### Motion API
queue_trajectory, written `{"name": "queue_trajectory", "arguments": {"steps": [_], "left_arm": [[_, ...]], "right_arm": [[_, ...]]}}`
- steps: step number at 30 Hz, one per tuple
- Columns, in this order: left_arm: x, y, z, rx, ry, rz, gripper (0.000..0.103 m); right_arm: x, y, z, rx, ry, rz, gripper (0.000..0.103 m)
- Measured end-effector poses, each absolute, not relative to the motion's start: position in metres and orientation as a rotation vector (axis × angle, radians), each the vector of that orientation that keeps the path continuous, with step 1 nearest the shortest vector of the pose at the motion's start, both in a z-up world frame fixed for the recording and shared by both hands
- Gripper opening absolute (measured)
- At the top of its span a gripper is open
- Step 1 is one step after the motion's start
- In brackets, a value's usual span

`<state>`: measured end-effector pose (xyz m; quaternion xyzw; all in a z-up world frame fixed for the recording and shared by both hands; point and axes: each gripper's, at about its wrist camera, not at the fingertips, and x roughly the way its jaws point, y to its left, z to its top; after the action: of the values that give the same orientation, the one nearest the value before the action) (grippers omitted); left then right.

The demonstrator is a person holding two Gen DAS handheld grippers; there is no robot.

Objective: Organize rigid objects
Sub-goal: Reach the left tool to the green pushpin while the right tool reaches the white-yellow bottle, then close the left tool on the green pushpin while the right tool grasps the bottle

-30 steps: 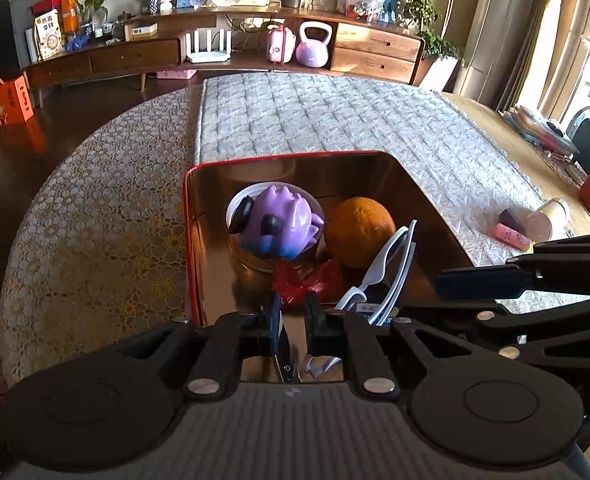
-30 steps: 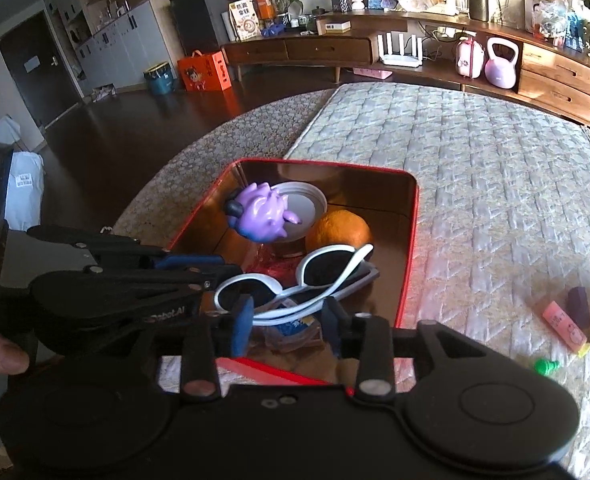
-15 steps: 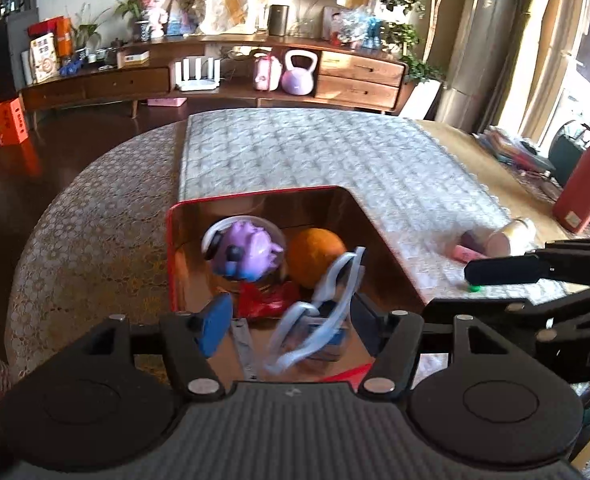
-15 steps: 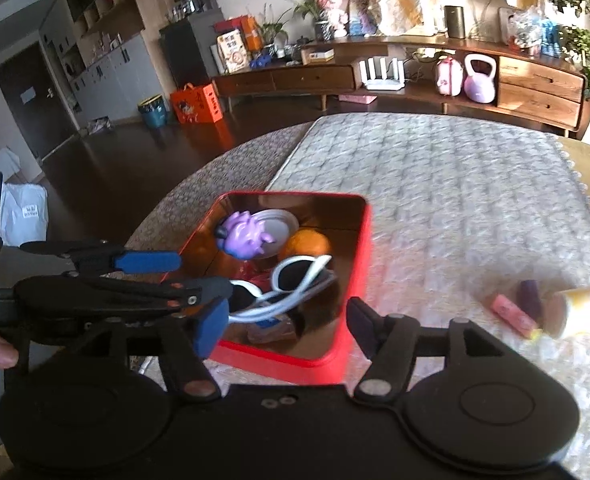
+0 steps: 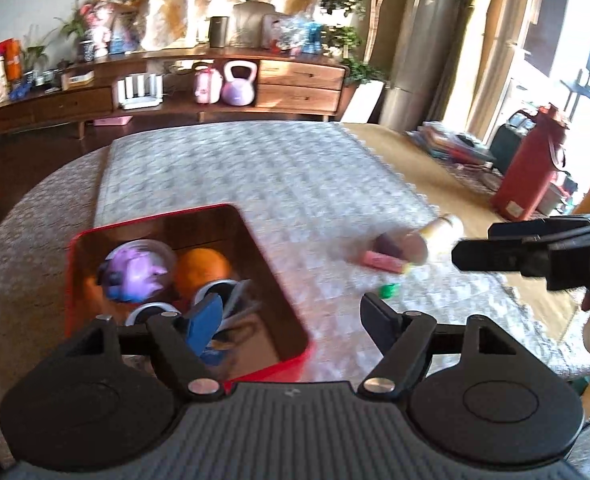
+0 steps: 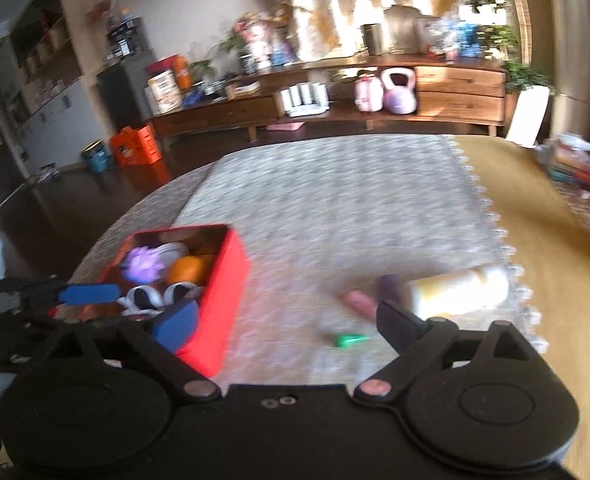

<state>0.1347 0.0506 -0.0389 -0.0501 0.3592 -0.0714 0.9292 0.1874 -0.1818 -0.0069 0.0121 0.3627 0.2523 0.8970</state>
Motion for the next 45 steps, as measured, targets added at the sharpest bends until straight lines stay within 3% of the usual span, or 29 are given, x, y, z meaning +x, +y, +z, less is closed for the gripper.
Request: {"name": "queue_trajectory", "arguments": {"steps": [3, 27, 39, 42, 45], "left_arm": [[0.139, 0.034, -0.04, -0.096, 0.725, -0.172, 0.083], [0.207, -0.059, -0.097, -0.035, 0.762, -0.286, 0.084], [0.235, -0.072, -0.131, 0.017, 0.801, -0.276, 0.084], [0.239, -0.075, -0.136, 0.024, 0.801, -0.276, 0.078], [0.243, -0.079, -0.142, 0.04, 0.815, -0.276, 0.067]], "right_arm": [[0.198, -0.202, -0.009, 0.034, 0.754, 0.458, 0.103], [0.307, -0.259, -0.085, 0.224, 0.886, 0.11, 0.103], [0.33, -0.244, -0.12, 0.306, 0.966, 0.05, 0.089], [0.329, -0.241, -0.12, 0.296, 0.968, 0.054, 0.089], [0.327, -0.239, -0.119, 0.288, 0.977, 0.081, 0.083]]}}
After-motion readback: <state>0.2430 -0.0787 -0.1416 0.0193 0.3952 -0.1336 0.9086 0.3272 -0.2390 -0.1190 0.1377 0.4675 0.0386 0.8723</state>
